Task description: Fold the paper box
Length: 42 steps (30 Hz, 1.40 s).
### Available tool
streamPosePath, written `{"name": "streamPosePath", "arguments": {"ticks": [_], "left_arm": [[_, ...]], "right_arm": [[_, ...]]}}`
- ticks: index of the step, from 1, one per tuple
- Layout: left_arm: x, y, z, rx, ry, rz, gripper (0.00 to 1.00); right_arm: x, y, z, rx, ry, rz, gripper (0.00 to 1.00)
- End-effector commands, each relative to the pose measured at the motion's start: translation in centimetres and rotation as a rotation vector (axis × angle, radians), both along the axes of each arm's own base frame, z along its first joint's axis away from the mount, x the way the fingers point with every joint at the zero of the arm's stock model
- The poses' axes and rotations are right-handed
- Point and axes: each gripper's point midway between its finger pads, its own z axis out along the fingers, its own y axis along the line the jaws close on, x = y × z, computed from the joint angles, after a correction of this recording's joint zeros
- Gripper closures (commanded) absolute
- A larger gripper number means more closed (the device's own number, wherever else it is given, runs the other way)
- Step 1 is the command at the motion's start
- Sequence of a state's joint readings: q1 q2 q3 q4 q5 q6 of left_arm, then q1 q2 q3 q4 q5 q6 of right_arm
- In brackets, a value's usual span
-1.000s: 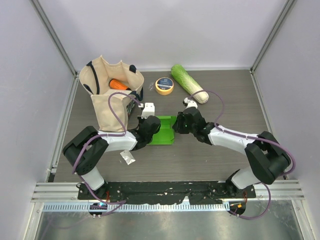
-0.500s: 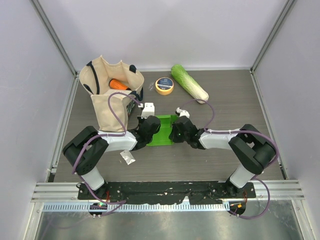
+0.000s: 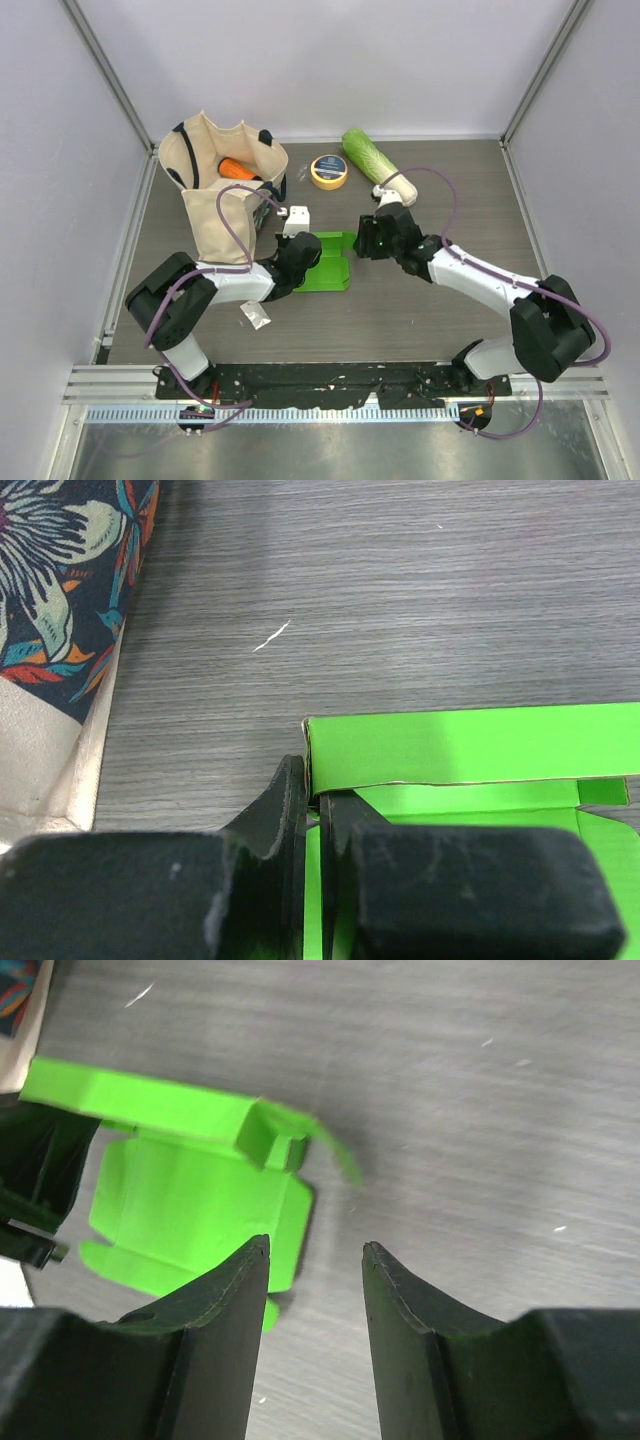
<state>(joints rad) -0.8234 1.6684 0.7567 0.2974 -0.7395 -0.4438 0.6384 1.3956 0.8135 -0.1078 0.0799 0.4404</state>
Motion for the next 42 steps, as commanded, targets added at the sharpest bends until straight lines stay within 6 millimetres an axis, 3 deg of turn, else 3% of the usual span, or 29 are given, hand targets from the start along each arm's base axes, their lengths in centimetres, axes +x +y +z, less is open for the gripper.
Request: {"name": "streamPosePath", "arguments": {"ticks": [1, 5, 9, 15, 21, 22, 25, 28, 34, 37, 42], "left_arm": [[0.5, 0.0, 1.5, -0.034, -0.048, 0.023, 1.0], [0.4, 0.0, 1.4, -0.031, -0.045, 0.021, 1.0], [0.4, 0.1, 1.4, -0.031, -0.046, 0.024, 1.0], [0.4, 0.0, 1.4, -0.033, -0.046, 0.02, 1.0], [0.3, 0.0, 1.3, -0.044, -0.048, 0.02, 1.0], [0.4, 0.0, 1.5, -0.049, -0.054, 0.021, 1.0], [0.3, 0.1, 1.5, -0.051, -0.058, 0.024, 1.0], [0.3, 0.2, 1.6, -0.051, -0.061, 0.026, 1.0], [0.2, 0.2, 1.6, -0.054, -0.059, 0.023, 1.0], [0.2, 0.0, 1.8, -0.06, -0.062, 0.019, 1.0], [0.2, 0.0, 1.9, -0.064, -0.064, 0.018, 1.0]], "right_arm": [[1.5, -2.7, 1.3, -0.108, -0.038, 0.012, 0.5], [2.6, -0.9, 1.1, -0.075, -0.075, 0.081, 0.5], [3.5, 0.2, -0.6, -0.07, -0.077, 0.108, 0.5], [5.1, 1.8, -1.2, -0.092, -0.138, 0.108, 0.57], [4.9, 3.3, 0.4, -0.162, -0.197, 0.041, 0.83], [4.8, 3.5, 0.6, -0.158, -0.194, 0.026, 0.91], [4.1, 4.1, 1.1, -0.11, -0.147, -0.044, 0.99], [3.5, 4.5, 1.3, -0.076, -0.119, -0.08, 0.99], [3.0, 4.9, -0.1, -0.046, -0.047, -0.137, 0.99], [3.4, 4.2, -0.2, -0.092, -0.065, -0.157, 0.99], [3.7, 5.7, 1.9, -0.019, -0.036, -0.171, 0.99]]}}
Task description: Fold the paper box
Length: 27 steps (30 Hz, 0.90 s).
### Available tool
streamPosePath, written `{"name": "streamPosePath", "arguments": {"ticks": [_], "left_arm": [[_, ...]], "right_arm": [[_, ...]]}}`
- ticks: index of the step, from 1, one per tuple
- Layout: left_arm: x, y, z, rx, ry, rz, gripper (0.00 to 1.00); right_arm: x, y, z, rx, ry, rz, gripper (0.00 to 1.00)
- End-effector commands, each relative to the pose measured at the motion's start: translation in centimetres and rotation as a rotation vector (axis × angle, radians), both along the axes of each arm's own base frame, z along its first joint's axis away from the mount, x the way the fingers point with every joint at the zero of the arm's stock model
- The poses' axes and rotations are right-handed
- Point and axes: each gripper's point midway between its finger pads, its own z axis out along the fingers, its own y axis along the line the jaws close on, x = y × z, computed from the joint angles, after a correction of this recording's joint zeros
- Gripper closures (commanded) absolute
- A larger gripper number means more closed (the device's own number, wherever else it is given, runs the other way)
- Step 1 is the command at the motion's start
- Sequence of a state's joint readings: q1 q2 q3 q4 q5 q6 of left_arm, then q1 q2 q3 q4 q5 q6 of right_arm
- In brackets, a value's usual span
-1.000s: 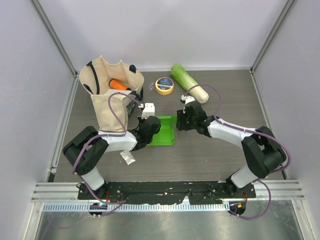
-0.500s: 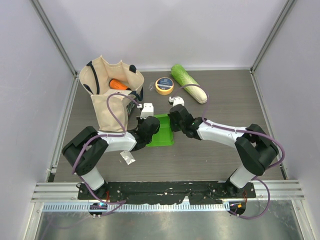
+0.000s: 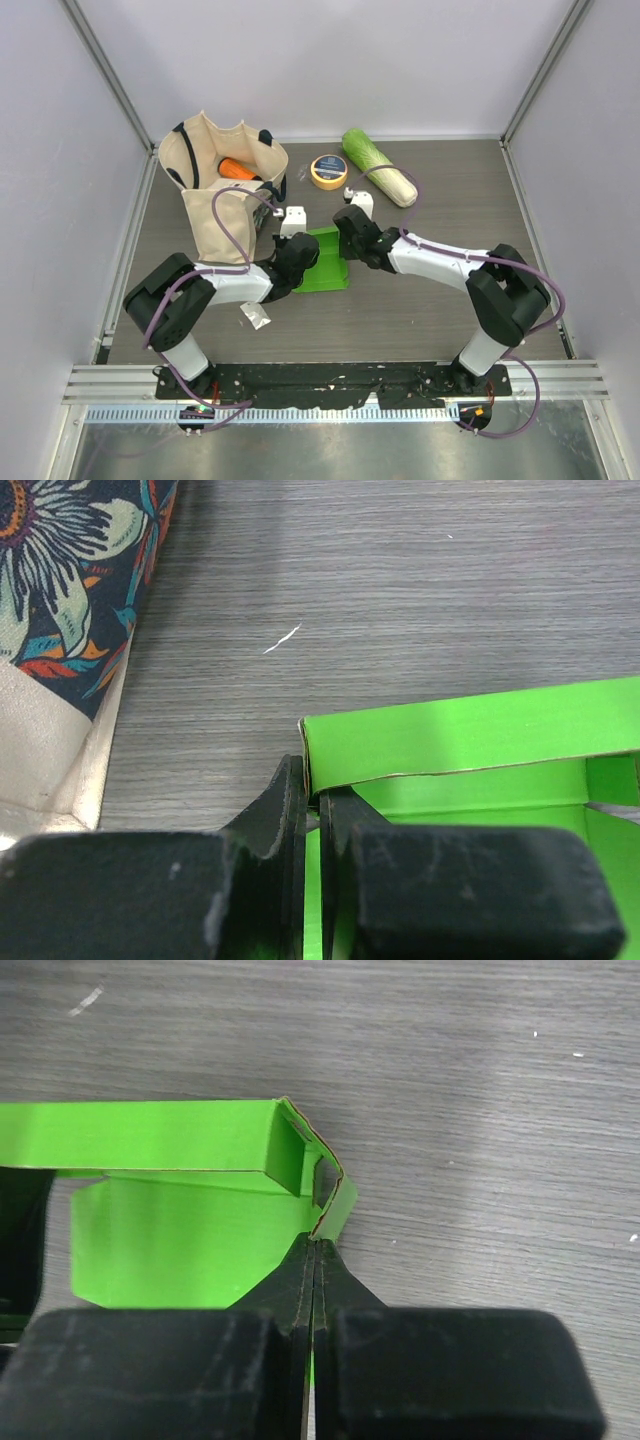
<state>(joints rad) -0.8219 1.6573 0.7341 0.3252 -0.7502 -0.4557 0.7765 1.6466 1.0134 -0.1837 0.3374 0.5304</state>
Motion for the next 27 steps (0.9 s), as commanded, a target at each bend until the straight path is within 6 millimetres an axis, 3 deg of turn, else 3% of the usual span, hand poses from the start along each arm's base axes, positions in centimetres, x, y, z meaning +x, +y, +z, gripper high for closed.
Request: {"name": "streamPosePath", "arguments": {"ticks": [1, 6, 11, 14, 17, 19, 21, 23, 24, 27], "left_arm": [[0.3, -0.3, 1.9, -0.049, -0.05, 0.003, 1.0], [0.3, -0.4, 1.9, -0.051, -0.05, 0.001, 1.0], [0.2, -0.4, 2.0, -0.054, -0.051, -0.002, 1.0], [0.2, -0.4, 2.0, -0.053, -0.05, -0.002, 1.0], [0.2, -0.5, 1.9, -0.06, -0.047, -0.007, 1.0], [0.3, -0.6, 1.8, -0.057, -0.047, -0.006, 1.0], [0.2, -0.4, 1.7, -0.046, -0.044, 0.001, 1.0], [0.2, -0.2, 1.8, -0.045, -0.047, 0.005, 1.0], [0.2, -0.2, 1.9, -0.048, -0.049, 0.004, 1.0], [0.1, -0.2, 1.9, -0.048, -0.049, 0.002, 1.0]], "right_arm": [[1.6, 2.4, 3.9, 0.147, -0.03, -0.076, 0.99], [1.1, 4.0, 2.8, 0.32, 0.055, -0.224, 0.99], [1.5, 4.7, 1.4, 0.333, 0.052, -0.265, 0.99], [1.7, 4.2, 0.9, 0.331, 0.018, -0.307, 0.99], [2.0, 4.8, 2.0, 0.424, -0.01, -0.319, 0.99], [2.1, 6.8, 3.4, 0.479, -0.017, -0.233, 0.99], [1.7, 6.7, 4.8, 0.445, -0.046, -0.158, 0.98], [1.1, 4.9, 4.4, 0.318, -0.085, -0.092, 0.93], [0.1, 3.2, 4.8, 0.249, -0.077, -0.082, 0.92], [-2.0, -1.0, 3.4, 0.039, -0.082, -0.003, 0.81]]}}
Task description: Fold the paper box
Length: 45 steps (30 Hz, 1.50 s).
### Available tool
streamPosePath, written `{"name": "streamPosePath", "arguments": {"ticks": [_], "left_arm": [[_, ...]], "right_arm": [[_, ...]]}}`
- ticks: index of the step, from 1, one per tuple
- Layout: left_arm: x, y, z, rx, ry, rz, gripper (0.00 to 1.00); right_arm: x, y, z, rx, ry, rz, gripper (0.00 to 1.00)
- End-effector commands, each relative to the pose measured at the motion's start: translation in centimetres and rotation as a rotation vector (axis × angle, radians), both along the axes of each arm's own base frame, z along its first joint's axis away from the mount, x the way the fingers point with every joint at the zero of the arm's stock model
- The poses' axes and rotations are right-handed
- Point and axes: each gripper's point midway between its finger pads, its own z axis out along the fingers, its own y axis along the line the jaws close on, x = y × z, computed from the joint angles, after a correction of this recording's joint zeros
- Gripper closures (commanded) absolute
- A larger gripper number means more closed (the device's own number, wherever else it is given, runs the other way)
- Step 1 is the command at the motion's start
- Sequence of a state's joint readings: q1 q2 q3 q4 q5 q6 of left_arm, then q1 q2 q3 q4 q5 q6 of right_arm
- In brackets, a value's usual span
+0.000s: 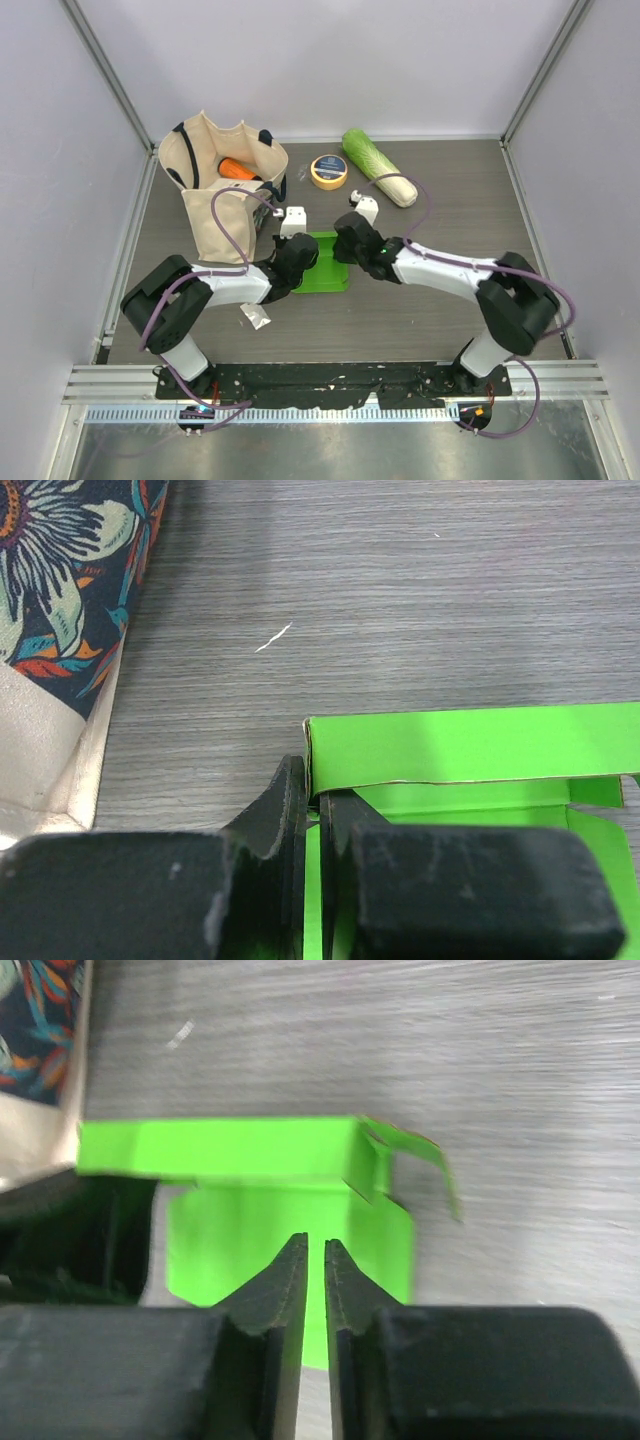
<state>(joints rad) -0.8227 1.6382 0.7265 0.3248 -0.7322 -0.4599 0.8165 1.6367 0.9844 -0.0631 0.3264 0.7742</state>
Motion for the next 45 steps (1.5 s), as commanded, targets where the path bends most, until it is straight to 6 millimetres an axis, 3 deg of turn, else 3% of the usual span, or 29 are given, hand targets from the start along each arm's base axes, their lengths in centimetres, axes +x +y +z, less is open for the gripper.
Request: {"name": "streamPosePath", "arguments": {"ticks": [1, 5, 8, 12, 14, 22, 27, 29, 30, 32, 34, 35, 37, 45], "left_arm": [[0.3, 0.0, 1.6, -0.031, -0.05, 0.016, 1.0], [0.4, -0.1, 1.6, -0.03, -0.048, 0.015, 1.0], [0.4, -0.2, 1.3, -0.028, -0.043, 0.013, 1.0], [0.4, -0.2, 1.3, -0.029, -0.042, 0.011, 1.0], [0.4, -0.1, 1.4, -0.028, -0.043, 0.014, 1.0], [0.4, 0.0, 1.5, -0.025, -0.048, 0.016, 1.0], [0.4, -0.1, 1.5, -0.027, -0.046, 0.014, 1.0], [0.4, -0.1, 1.4, -0.029, -0.045, 0.013, 1.0], [0.4, -0.1, 1.5, -0.03, -0.046, 0.015, 1.0], [0.4, -0.2, 1.5, -0.03, -0.046, 0.012, 1.0], [0.4, -0.1, 1.4, -0.031, -0.044, 0.013, 1.0], [0.4, -0.2, 1.4, -0.032, -0.045, 0.011, 1.0], [0.4, -0.2, 1.4, -0.033, -0.044, 0.01, 1.0], [0.4, -0.5, 1.4, -0.045, -0.04, 0.0, 1.0]], "right_arm": [[-2.2, -5.9, 2.4, -0.237, -0.09, 0.104, 0.72], [-2.1, -8.5, 2.2, -0.308, -0.107, 0.149, 0.5], [-0.5, -8.9, 1.5, -0.295, -0.124, 0.179, 0.48], [1.2, -7.1, 1.7, -0.234, -0.173, 0.265, 0.48], [1.8, -5.9, 2.0, -0.211, -0.196, 0.31, 0.5], [2.6, -3.9, 0.7, -0.203, -0.198, 0.354, 0.58], [2.6, -3.7, 0.5, -0.226, -0.206, 0.328, 0.6], [2.9, -4.0, 0.3, -0.229, -0.201, 0.291, 0.69], [3.1, -3.7, 0.6, -0.219, -0.202, 0.281, 0.82], [2.9, -3.4, 0.2, -0.217, -0.158, 0.25, 0.88], [3.0, -1.9, 1.6, -0.193, -0.161, 0.237, 0.96], [1.7, -0.8, 1.3, -0.178, -0.124, 0.242, 0.99], [1.8, 0.0, 2.3, -0.141, -0.116, 0.173, 0.99], [1.9, 1.0, 1.7, 0.029, 0.031, -0.135, 0.99]]}}
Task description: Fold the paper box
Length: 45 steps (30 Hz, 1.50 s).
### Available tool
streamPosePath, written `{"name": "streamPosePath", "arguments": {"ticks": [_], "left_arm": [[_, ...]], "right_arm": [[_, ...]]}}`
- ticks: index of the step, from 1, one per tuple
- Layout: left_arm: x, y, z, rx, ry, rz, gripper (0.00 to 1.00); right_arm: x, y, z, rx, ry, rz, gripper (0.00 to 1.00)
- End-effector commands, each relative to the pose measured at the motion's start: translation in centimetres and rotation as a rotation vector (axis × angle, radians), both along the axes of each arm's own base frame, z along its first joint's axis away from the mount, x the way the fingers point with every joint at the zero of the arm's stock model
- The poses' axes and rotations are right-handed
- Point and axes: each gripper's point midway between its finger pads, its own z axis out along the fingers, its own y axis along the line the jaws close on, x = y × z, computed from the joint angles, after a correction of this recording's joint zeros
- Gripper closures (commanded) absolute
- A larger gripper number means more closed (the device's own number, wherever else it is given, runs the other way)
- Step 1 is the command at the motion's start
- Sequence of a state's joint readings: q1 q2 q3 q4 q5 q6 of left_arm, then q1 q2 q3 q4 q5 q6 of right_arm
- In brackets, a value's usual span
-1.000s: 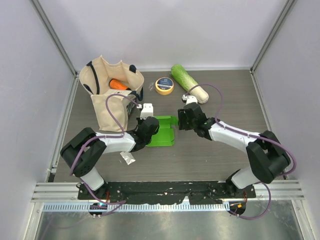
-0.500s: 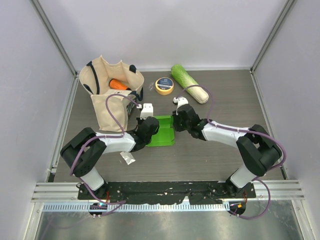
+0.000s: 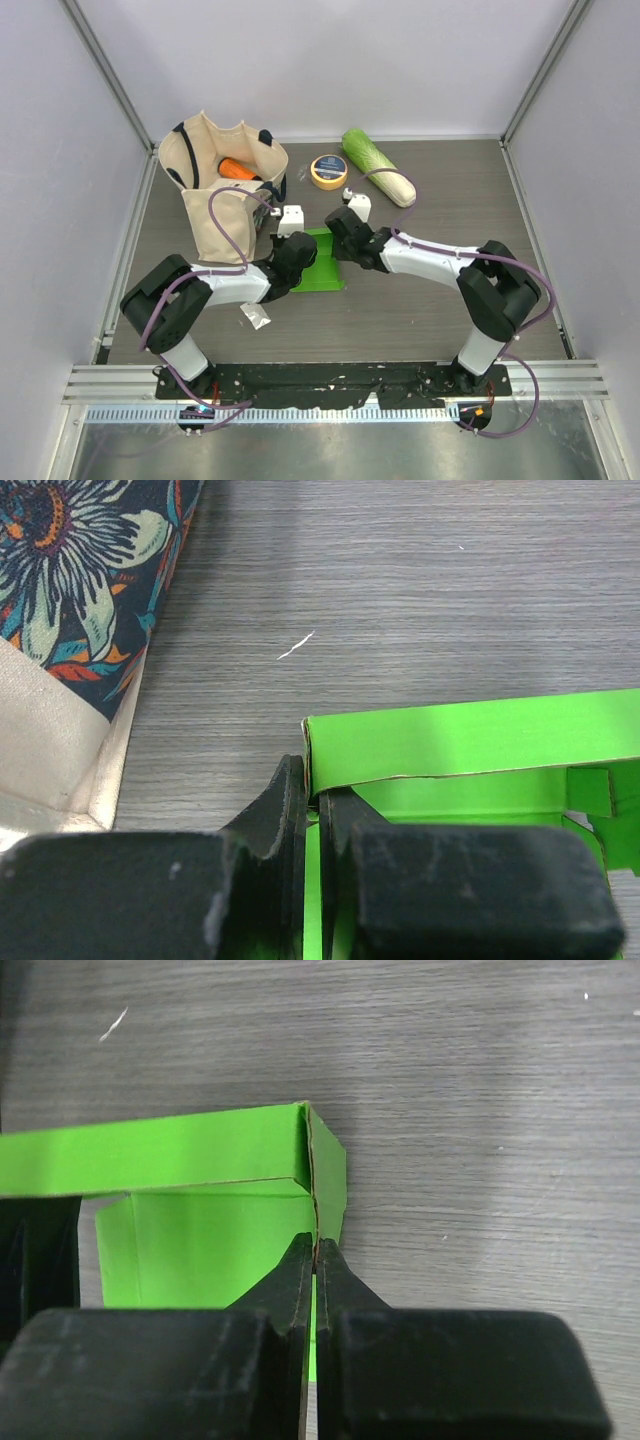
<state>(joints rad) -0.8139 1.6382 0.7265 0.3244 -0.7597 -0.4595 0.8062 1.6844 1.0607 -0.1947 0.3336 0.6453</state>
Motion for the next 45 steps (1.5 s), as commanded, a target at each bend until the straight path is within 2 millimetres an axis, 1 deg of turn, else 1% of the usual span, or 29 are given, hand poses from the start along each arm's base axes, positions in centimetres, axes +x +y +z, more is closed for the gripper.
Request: {"name": "streamPosePath", "arguments": {"ticks": [1, 3, 6, 7, 10, 15, 16, 17, 20, 22, 23, 25, 26, 27, 29, 31, 32, 33, 34, 35, 37, 38, 39, 40, 41, 42, 43, 44, 45], "left_arm": [[0.1, -1.3, 1.2, -0.057, -0.03, -0.034, 1.0], [0.1, -1.3, 1.3, -0.058, -0.031, -0.034, 1.0], [0.0, -1.3, 1.4, -0.062, -0.032, -0.034, 1.0], [0.0, -1.4, 1.3, -0.063, -0.032, -0.036, 1.0], [0.0, -1.4, 1.3, -0.067, -0.03, -0.038, 1.0], [-0.1, -1.4, 1.3, -0.069, -0.029, -0.039, 1.0], [-0.1, -1.4, 1.3, -0.07, -0.029, -0.04, 1.0], [-0.1, -1.4, 1.4, -0.074, -0.031, -0.04, 1.0], [-0.1, -1.5, 1.4, -0.077, -0.031, -0.044, 1.0], [-0.1, -1.7, 1.4, -0.079, -0.027, -0.05, 1.0], [-0.2, -1.6, 1.4, -0.073, -0.023, -0.055, 1.0], [-0.3, -1.4, 1.6, -0.073, -0.024, -0.052, 1.0], [-0.4, -1.3, 1.6, -0.075, -0.023, -0.049, 1.0], [-0.6, -1.1, 1.7, -0.077, -0.024, -0.046, 1.0], [-0.7, -0.9, 1.7, -0.079, -0.02, -0.044, 0.99], [-0.7, -1.0, 1.5, -0.076, -0.016, -0.043, 1.0], [-0.7, -1.0, 1.2, -0.072, -0.011, -0.046, 1.0], [-0.6, -1.1, 1.0, -0.066, -0.008, -0.051, 0.99], [-0.5, -1.2, 0.9, -0.065, -0.01, -0.056, 0.97], [-0.5, -1.4, 0.7, -0.064, -0.006, -0.064, 0.95], [-0.5, -1.5, 0.7, -0.055, 0.0, -0.072, 0.83], [-0.5, -1.5, 1.1, -0.061, -0.003, -0.073, 0.78], [-0.7, -1.6, 1.3, -0.069, -0.001, -0.083, 0.68], [-0.9, -1.6, 1.4, -0.071, 0.003, -0.089, 0.62], [-1.0, -1.5, 2.6, -0.096, -0.01, -0.086, 0.56], [-1.4, -1.4, 2.7, -0.103, -0.003, -0.091, 0.44], [-1.9, -1.1, 2.6, -0.113, 0.019, -0.085, 0.39], [-2.2, -0.9, 4.0, -0.146, 0.005, -0.082, 0.36], [-2.7, -0.8, 4.3, -0.16, 0.015, -0.089, 0.32]], "right_arm": [[1.9, 2.4, 2.8, 0.205, -0.007, -0.224, 0.99], [2.1, 3.0, 2.2, 0.226, 0.011, -0.245, 0.99], [2.1, 4.5, 1.8, 0.309, 0.047, -0.261, 0.99], [2.3, 5.1, 2.2, 0.352, 0.039, -0.279, 0.99], [2.6, 5.4, 2.5, 0.416, 0.025, -0.316, 0.99], [2.5, 6.3, 2.0, 0.483, 0.047, -0.328, 0.99], [2.8, 6.7, 2.6, 0.52, 0.036, -0.331, 0.99], [2.7, 7.2, 2.5, 0.556, 0.046, -0.332, 0.99], [2.8, 7.3, 2.7, 0.567, 0.032, -0.328, 0.99], [2.7, 6.7, 2.5, 0.52, 0.02, -0.317, 0.99], [2.7, 6.2, 2.9, 0.494, 0.008, -0.311, 0.99], [1.8, 4.7, 1.9, 0.35, -0.004, -0.256, 0.99], [1.3, 4.2, 1.4, 0.294, -0.012, -0.204, 0.99], [1.0, 3.6, 1.5, 0.212, -0.04, -0.131, 0.99], [-0.1, 1.8, 0.1, 0.078, -0.018, -0.081, 0.99], [-0.8, 0.6, 0.1, -0.005, -0.041, -0.009, 0.99], [-1.5, -0.3, -0.7, -0.031, -0.04, 0.002, 0.99], [-1.3, -0.4, -0.2, -0.019, -0.07, 0.015, 0.99], [-1.4, -0.7, 0.5, -0.02, -0.097, 0.033, 0.99], [-1.6, -1.4, 0.1, -0.039, -0.102, 0.026, 0.99], [-1.5, -1.7, 0.6, -0.049, -0.128, 0.034, 0.99], [-1.4, -2.5, 0.3, -0.075, -0.136, 0.015, 0.99], [-1.3, -2.5, 0.3, -0.073, -0.149, 0.013, 0.99], [-1.2, -2.7, 0.4, -0.072, -0.158, 0.009, 0.99], [-1.3, -3.3, 0.0, -0.077, -0.158, -0.008, 0.99], [-1.2, -3.3, 0.0, -0.064, -0.163, -0.015, 0.99], [-1.4, -3.4, -0.2, -0.064, -0.158, -0.016, 0.99], [-1.4, -3.4, 0.0, -0.056, -0.16, -0.022, 0.99], [-1.3, -3.4, 0.1, -0.051, -0.163, -0.029, 0.99]]}}
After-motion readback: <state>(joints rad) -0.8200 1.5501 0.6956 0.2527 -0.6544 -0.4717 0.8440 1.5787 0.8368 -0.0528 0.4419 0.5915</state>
